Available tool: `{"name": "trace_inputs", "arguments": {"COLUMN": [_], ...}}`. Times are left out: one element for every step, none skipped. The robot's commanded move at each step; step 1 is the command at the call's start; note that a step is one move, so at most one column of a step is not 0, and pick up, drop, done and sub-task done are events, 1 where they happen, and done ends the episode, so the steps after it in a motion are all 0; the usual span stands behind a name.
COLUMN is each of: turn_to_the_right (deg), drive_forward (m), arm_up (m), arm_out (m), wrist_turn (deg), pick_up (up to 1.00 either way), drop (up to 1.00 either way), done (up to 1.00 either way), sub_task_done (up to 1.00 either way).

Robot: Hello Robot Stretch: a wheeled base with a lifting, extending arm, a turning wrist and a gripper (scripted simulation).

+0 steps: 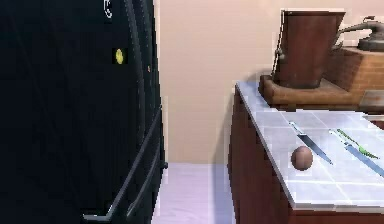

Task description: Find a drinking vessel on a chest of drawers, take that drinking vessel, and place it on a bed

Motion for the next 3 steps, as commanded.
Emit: {"name": "trace_inputs", "arguments": {"turn_to_the_right": [0.0, -45.0, -39.0], "drive_forward": [0.05, 0.00, 0.00], "arm_up": [0.00, 0.00, 0.00], "arm_out": [0.00, 0.00, 0.00], "wrist_turn": [0.0, 0.0, 0.0], "pick_up": [0.00, 0.00, 0.00], "drop": [0.00, 0.00, 0.00], "done": [0.00, 0.00, 0.00], "sub_task_done": [0.00, 0.00, 0.00]}}
